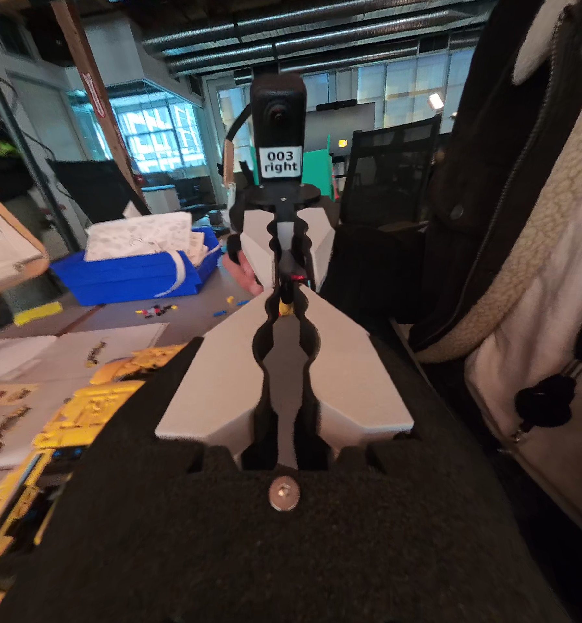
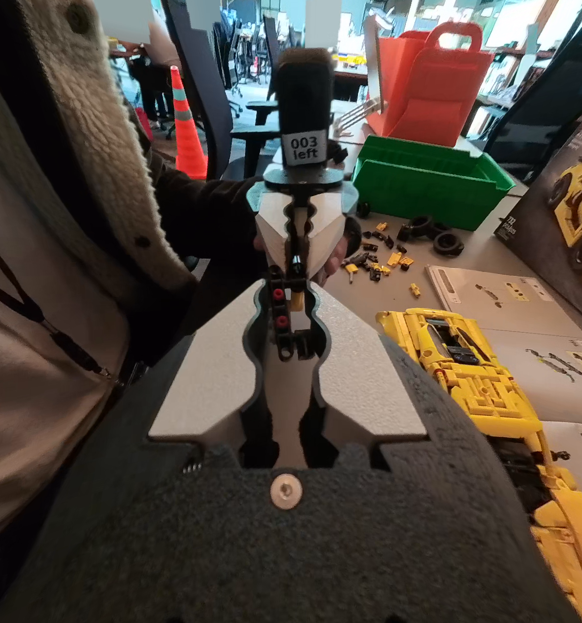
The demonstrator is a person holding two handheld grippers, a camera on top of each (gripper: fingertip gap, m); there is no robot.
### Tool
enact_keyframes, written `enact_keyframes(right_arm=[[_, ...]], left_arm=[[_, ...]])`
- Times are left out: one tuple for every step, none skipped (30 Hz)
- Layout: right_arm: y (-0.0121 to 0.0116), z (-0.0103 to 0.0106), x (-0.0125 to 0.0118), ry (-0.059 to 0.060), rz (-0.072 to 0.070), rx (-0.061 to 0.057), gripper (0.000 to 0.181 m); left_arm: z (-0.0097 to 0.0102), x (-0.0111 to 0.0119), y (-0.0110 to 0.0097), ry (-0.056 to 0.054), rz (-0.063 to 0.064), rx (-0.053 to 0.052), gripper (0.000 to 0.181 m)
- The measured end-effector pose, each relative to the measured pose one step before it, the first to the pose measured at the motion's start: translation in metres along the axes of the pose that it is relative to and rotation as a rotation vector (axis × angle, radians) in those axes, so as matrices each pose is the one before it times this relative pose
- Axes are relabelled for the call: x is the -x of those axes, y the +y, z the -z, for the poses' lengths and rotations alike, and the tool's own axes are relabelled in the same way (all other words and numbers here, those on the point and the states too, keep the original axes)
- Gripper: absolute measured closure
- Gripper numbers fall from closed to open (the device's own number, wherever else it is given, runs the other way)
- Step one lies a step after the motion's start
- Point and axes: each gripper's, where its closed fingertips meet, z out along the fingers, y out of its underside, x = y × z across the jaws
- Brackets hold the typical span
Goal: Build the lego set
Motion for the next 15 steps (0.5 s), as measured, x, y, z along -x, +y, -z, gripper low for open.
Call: enact_keyframes(right_arm=[[0.00171, -0.00066, -0.00076, -0.0031, -0.0059, 0.0142, 0.162], [0.00185, -0.00053, -0.00173, 0.0098, 0.0061, 0.0113, 0.162], [0.00064, 0.0001, -0.00174, 0.0179, 0.0199, 0.0045, 0.162], [0.00046, 0.0007, -0.00217, 0.0242, 0.0244, 0.004, 0.162], [-0.0009, 0.0018, -0.00195, 0.0221, 0.022, -0.0042, 0.162], [-0.00357, 0.00308, -0.00211, 0.0195, 0.0108, -0.0233, 0.162], [-0.00272, 0.00277, -0.0024, 0.0174, 0.0023, -0.0151, 0.162], [0.00006, 0.00171, -0.00254, 0.0154, 0.0018, 0.0064, 0.162], [0.00135, 0.00013, -0.00083, 0.005, 0.003, 0.0133, 0.162], [0.00154, -0.00097, -0.0011, 0.0105, 0.0014, 0.0126, 0.162], [0.00184, -0.00217, -0.00008, 0.0074, 0.0092, 0.0129, 0.162], [0.00181, -0.0028, 0.00157, -0.0029, 0.0053, 0.0098, 0.162], [0.00172, -0.00294, 0.00181, -0.0071, -0.0002, 0.0101, 0.162], [0.001, -0.0024, 0.00146, -0.0063, -0.0014, 0.0043, 0.162], [0.00087, -0.0019, 0.0011, -0.0073, -0.0064, 0.0014, 0.162]], left_arm=[[0.00059, 0.00092, 0.00204, 0.0042, 0.0237, 0.0126, 0.174], [0.00041, 0.00173, 0.00169, -0.0122, 0.0002, 0.0147, 0.174], [0.00022, 0.00253, 0.00119, -0.023, -0.0089, 0.0092, 0.174], [0.00088, 0.00407, 0.00133, -0.0304, -0.005, 0.0078, 0.171], [0.00169, 0.00428, 0.00158, -0.0254, -0.0024, 0.0104, 0.164], [0.00202, 0.00315, 0.00105, -0.0099, 0.009, 0.0077, 0.155], [0.00154, 0.00162, 0.0, 0.004, 0.024, 0.0004, 0.151], [0.00072, -0.00049, -0.00044, 0.0154, 0.026, -0.0032, 0.149], [-0.00069, -0.00294, 0.00028, 0.0234, 0.0164, 0.0013, 0.147], [-0.00224, -0.00379, 0.00116, 0.0167, -0.0001, 0.0068, 0.146], [-0.00315, -0.00283, 0.00139, 0.0023, -0.0141, 0.0087, 0.144], [-0.00295, -0.00155, 0.00117, -0.0072, -0.0205, 0.0079, 0.143], [-0.0019, 0.00057, 0.00026, -0.0172, -0.0187, 0.0047, 0.143], [-0.00087, 0.0014, -0.00016, -0.018, -0.0149, 0.0023, 0.143], [0.00003, -0.00054, 0.00056, -0.0006, -0.0126, 0.0035, 0.146]])
